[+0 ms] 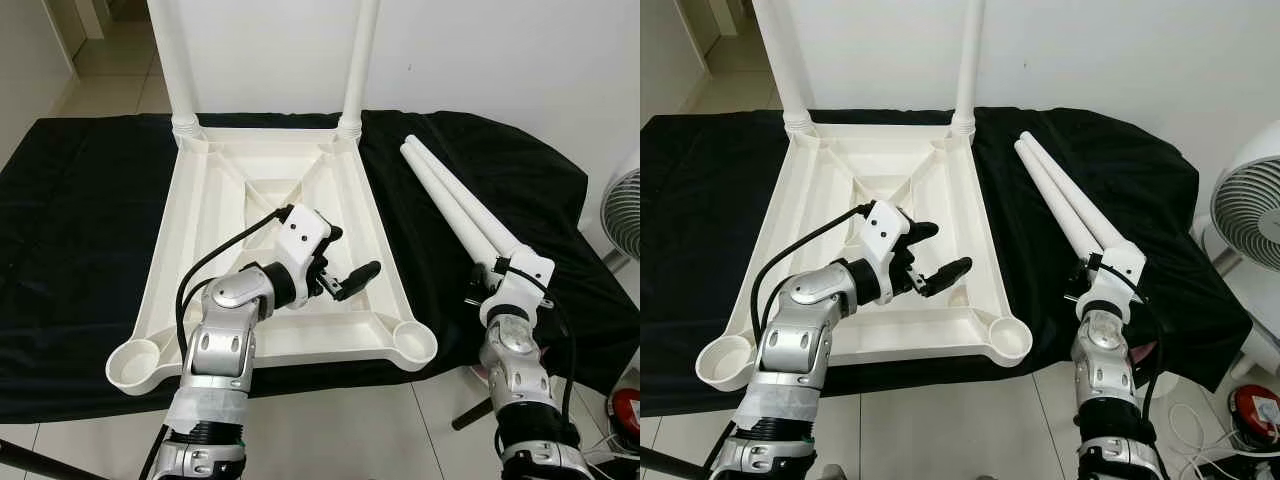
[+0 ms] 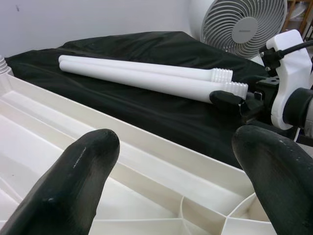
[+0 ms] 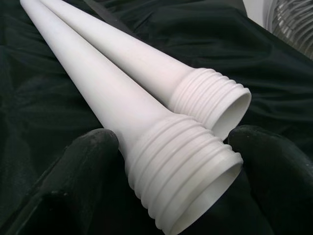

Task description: Building children table

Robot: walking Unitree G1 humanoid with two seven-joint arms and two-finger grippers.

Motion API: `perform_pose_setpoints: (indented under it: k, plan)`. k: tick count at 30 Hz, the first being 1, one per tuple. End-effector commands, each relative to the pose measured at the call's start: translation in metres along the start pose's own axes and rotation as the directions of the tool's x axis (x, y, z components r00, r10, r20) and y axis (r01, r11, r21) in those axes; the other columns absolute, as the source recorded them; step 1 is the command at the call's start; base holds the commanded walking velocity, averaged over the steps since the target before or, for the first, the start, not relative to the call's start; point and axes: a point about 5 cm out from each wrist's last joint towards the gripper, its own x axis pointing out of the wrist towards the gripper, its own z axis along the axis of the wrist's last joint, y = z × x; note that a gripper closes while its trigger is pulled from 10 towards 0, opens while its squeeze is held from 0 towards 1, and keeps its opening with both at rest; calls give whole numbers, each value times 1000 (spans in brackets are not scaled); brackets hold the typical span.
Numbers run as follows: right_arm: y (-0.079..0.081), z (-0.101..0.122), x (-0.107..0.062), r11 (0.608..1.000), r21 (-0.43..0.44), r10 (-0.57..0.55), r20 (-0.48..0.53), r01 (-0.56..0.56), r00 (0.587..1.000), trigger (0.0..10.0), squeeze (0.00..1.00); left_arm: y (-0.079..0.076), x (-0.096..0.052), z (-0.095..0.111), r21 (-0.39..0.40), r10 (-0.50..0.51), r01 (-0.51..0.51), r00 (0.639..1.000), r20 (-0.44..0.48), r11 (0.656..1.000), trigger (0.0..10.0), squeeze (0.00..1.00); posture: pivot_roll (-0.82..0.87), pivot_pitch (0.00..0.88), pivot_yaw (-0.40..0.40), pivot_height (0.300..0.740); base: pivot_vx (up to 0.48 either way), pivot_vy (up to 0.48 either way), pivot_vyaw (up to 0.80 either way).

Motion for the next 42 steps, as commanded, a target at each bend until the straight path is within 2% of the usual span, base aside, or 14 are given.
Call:
perform_pose_setpoints:
  k: [1, 7, 13, 16, 18, 26, 33, 37, 42]
  plan:
    - [-1, -3, 1, 1000, 10, 12, -12, -12, 1000, 10000, 0, 2, 6, -2, -75, 282, -280, 959, 16, 957, 10000, 0, -74, 0, -14, 740, 0, 0, 0]
    - [0, -3, 9, 995, 52, 89, -36, -87, 995, 10000, 0, 2, 6, -1, -79, 298, -296, 955, 11, 952, 10000, 0, -69, 0, -16, 740, 0, 0, 0]
    - [2, -3, 12, 989, 61, 141, -53, -138, 989, 10000, 0, 2, 6, -1, -78, 301, -299, 953, 12, 951, 10000, 0, -68, 0, -16, 740, 0, 0, 0]
    - [5, -1, 15, 979, 37, 202, -47, -200, 978, 10000, 0, 2, 6, 0, -78, 306, -304, 952, 11, 949, 10000, 0, -68, 0, -17, 740, 0, 0, 0]
    - [7, 1, 17, 965, 6, 263, -44, -263, 964, 10000, 0, 2, 7, 0, -79, 308, -306, 951, 13, 949, 10000, 0, -67, 0, -17, 740, 0, 0, 0]
    - [8, 9, 23, 919, -86, 384, -38, -386, 923, 10000, 0, -1, 10, 2, -82, 306, -304, 952, 20, 949, 10000, 0, -72, 0, -20, 740, 0, 0, 0]
    - [15, 7, 24, 881, -90, 460, -73, -465, 885, 10000, 0, -2, 12, 4, -78, 308, -306, 951, 23, 949, 10000, 0, -66, 0, -22, 740, 0, 0, 0]
    - [22, -1, 22, 855, -64, 506, -110, -514, 855, 10000, 0, -1, 11, 6, -72, 311, -308, 950, 27, 949, 10000, 0, -59, 0, -25, 740, 0, 0, 0]
    - [23, -8, 21, 849, -47, 516, -138, -526, 845, 10000, 0, -1, 10, 6, -68, 313, -311, 949, 29, 948, 10000, 0, -58, 0, -25, 740, 0, 0, 0]
